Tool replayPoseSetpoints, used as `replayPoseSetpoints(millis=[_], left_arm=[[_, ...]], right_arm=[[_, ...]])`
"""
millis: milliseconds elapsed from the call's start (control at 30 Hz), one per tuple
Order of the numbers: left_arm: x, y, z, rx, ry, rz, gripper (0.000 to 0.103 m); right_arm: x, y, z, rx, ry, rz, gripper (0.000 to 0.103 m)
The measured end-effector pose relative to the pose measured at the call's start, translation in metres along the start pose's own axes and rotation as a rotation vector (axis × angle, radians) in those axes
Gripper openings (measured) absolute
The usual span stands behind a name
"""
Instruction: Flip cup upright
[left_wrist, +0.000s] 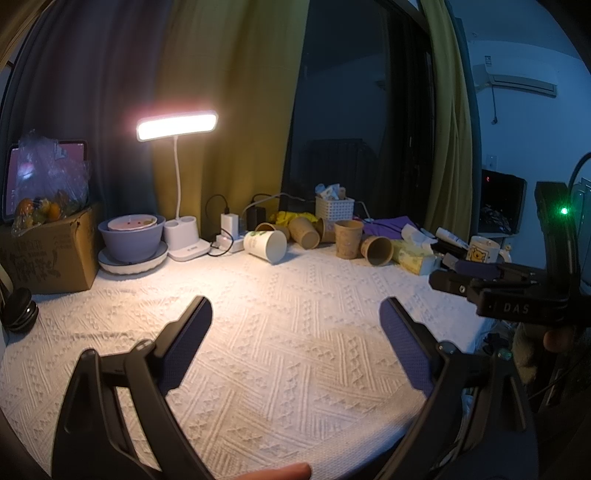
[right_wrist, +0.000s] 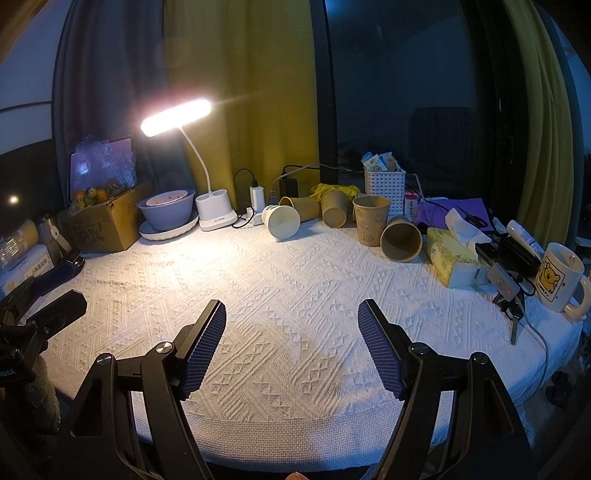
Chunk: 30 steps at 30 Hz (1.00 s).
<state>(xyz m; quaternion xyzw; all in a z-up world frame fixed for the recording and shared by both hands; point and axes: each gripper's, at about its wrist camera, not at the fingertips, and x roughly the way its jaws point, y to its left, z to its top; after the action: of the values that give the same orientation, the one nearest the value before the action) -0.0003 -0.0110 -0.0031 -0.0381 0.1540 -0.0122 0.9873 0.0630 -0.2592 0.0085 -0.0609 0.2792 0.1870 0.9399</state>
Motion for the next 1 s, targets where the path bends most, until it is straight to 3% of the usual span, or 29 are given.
replayPoseSetpoints(millis=[1000], left_arm=[[-0.0002, 0.0000, -0.0024, -0.003, 0.006, -0.002, 0.093]], right_arm=[[0.0004, 0.0004, -0.0005, 0.001, 0.001, 0.000, 0.076]])
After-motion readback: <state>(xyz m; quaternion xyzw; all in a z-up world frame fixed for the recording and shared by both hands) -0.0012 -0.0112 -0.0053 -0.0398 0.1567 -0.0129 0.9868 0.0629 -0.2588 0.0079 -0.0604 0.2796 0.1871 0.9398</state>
